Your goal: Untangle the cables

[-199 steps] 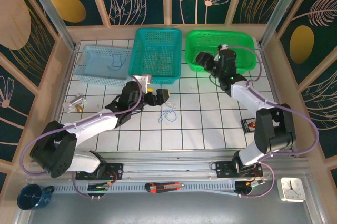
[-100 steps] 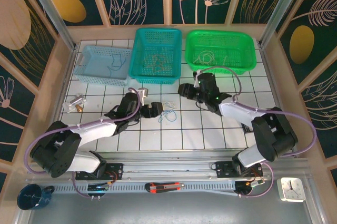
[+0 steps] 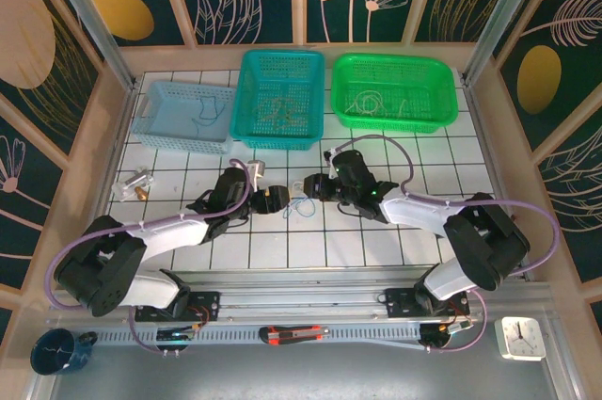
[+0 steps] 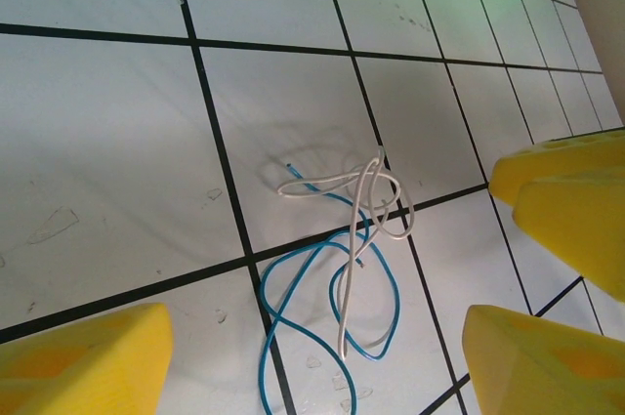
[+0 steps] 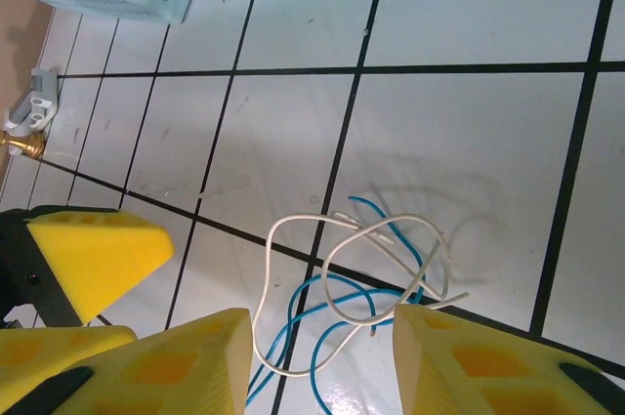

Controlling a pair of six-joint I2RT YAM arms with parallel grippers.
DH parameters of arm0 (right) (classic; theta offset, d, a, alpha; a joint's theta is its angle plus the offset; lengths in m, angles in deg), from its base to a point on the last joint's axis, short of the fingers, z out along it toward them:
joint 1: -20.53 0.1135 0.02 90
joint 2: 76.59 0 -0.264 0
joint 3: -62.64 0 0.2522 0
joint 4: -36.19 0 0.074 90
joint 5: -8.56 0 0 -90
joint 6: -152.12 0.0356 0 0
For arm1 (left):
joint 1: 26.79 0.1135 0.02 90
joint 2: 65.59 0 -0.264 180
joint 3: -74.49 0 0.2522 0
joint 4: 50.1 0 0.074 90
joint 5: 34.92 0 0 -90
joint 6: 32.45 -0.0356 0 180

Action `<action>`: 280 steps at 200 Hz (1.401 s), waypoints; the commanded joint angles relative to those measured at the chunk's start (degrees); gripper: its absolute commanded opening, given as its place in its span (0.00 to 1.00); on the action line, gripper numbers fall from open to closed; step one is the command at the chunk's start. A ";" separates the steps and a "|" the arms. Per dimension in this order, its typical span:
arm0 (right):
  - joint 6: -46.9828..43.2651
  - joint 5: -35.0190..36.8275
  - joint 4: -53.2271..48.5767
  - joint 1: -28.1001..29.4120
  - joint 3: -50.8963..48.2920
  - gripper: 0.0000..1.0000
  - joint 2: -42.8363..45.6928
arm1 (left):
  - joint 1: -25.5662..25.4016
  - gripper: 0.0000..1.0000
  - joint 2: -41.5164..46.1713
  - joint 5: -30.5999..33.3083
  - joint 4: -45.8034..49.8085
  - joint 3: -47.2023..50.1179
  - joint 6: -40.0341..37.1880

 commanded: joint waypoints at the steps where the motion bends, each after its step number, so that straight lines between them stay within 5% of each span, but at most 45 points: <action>1: -0.92 1.58 1.02 0.53 -0.42 0.42 -1.69 | 0.27 0.77 -2.08 -1.44 -0.19 -2.07 -0.25; 143: 1.19 1.34 3.80 -1.23 -3.31 0.38 -2.84 | 0.28 0.61 -13.70 -8.95 -3.95 -7.88 -3.12; 185: 2.12 0.96 4.78 -2.30 -4.74 0.37 -1.63 | 0.31 0.39 -16.97 -9.59 -4.01 -10.62 -4.32; 236: 3.51 -0.80 7.28 -3.89 -5.60 0.36 -0.53 | 0.30 0.00 -18.65 -9.49 -3.39 -12.58 -6.01; 280: 4.44 -3.08 10.20 -4.69 -5.60 0.38 -0.43 | 0.27 0.00 -12.82 -10.31 -3.06 -11.90 -7.14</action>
